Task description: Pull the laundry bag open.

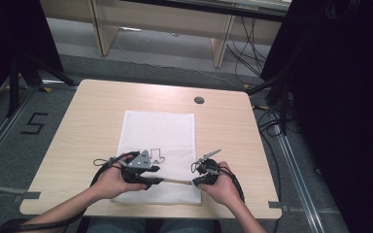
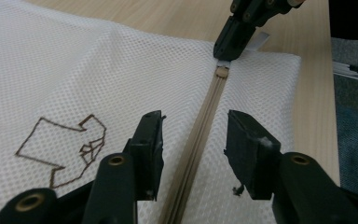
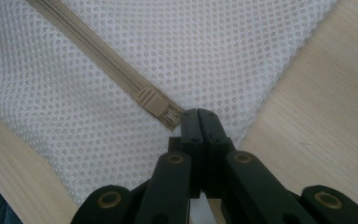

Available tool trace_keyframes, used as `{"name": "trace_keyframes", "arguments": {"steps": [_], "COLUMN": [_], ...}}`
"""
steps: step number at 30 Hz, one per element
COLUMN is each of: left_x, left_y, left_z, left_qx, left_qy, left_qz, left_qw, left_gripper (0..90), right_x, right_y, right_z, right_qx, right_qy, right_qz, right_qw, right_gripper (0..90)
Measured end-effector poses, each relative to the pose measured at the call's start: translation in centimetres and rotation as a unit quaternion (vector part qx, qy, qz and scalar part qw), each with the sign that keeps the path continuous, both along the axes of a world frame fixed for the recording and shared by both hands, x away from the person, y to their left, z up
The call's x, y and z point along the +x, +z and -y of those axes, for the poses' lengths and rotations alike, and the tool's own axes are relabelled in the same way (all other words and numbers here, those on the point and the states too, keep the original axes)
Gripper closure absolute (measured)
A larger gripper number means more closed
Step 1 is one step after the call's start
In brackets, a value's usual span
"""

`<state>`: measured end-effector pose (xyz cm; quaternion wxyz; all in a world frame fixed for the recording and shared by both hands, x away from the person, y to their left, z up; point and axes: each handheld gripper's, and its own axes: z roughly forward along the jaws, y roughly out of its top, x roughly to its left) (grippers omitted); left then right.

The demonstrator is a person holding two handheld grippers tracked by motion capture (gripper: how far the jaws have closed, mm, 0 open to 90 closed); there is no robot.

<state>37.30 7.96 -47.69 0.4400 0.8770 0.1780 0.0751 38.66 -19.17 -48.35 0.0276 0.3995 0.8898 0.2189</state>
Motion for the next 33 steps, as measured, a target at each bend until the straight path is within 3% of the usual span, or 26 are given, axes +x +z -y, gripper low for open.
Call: {"name": "trace_keyframes", "arguments": {"steps": [7,9,11,18,23,33], "left_x": [0.4,0.5,0.6,1.0,1.2,1.7], "left_y": [0.0,-0.1,-0.2,-0.5,-0.6,-1.6], "left_z": [2.3,3.0,3.7,5.9,6.6,8.3], "left_qx": [0.014,0.012,0.01,0.029,0.027,0.051], "left_qy": [-0.026,-0.028,-0.03,-0.059,-0.063,-0.081], "left_qz": [-0.001,-0.005,-0.01,-0.001,-0.006,-0.006], "left_qw": [0.9996,0.9995,0.9995,0.9979,0.9976,0.9954], "left_gripper": [58.7,59.1,59.6,62.4,63.0,65.3], "right_x": [-0.2,0.0,-0.1,0.0,0.0,-0.1], "right_y": [0.1,0.0,0.0,-0.1,-0.1,0.0], "right_z": [0.0,0.1,0.1,0.2,0.2,0.2], "right_qx": [0.001,0.007,0.007,0.009,0.01,0.01], "right_qy": [-0.022,-0.009,-0.014,-0.005,-0.004,-0.012], "right_qz": [-0.015,-0.006,-0.009,-0.004,-0.003,-0.009], "right_qw": [0.9996,0.9999,0.9998,0.9999,0.9999,0.9998], "right_gripper": [90.0,90.0,90.0,90.0,90.0,90.0]}}
